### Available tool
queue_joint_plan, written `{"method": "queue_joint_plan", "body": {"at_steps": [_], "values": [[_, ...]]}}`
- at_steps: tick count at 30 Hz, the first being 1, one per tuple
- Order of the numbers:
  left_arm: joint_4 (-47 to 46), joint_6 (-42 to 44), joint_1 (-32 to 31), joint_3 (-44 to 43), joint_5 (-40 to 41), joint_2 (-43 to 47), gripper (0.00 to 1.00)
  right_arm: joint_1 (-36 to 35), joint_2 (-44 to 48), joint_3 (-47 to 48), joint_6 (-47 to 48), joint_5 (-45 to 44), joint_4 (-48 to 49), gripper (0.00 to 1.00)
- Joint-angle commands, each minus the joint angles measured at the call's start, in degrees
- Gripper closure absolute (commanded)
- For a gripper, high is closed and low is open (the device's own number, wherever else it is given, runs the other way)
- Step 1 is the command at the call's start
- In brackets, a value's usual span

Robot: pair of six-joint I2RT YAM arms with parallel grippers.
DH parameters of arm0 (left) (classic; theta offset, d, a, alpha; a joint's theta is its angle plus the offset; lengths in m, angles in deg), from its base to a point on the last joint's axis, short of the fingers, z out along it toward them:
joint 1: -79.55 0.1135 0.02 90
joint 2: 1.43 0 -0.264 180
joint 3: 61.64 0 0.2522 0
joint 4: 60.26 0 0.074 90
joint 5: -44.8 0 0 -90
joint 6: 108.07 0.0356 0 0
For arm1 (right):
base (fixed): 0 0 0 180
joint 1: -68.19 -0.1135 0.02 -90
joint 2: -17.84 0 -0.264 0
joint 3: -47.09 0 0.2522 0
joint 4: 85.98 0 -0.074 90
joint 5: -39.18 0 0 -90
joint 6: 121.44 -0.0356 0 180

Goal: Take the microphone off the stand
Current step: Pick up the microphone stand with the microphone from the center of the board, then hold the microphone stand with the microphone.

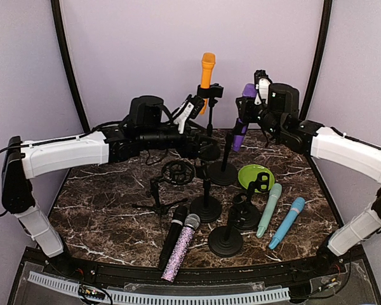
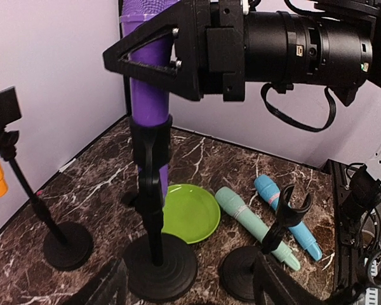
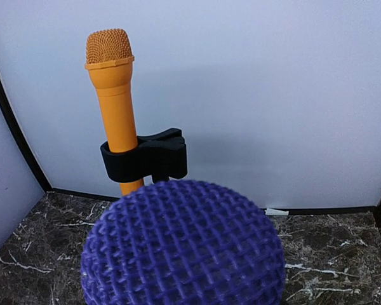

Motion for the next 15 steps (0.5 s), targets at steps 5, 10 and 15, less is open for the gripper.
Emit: {"method": "queue_joint_plan", "body": {"at_steps": [5,10,15], "values": [[-3.4,-1.0,-0.3,-13.5,-2.8,-12.7,0.29,-0.7,5.8,-2.5,-3.3,-1.6,7.3,0.89],[-2.9,-1.4,-0.3,-18.7,-6.7,-18.4,0.27,-0.8,6.2,-3.6,-3.6,-1.2,7.9,0.89],[1.2,-1.4,-0.3,-24.9,-7.7,-22.8,0.26,-0.8,5.9,-3.7,-3.4,-0.2,8.4,0.89]]}}
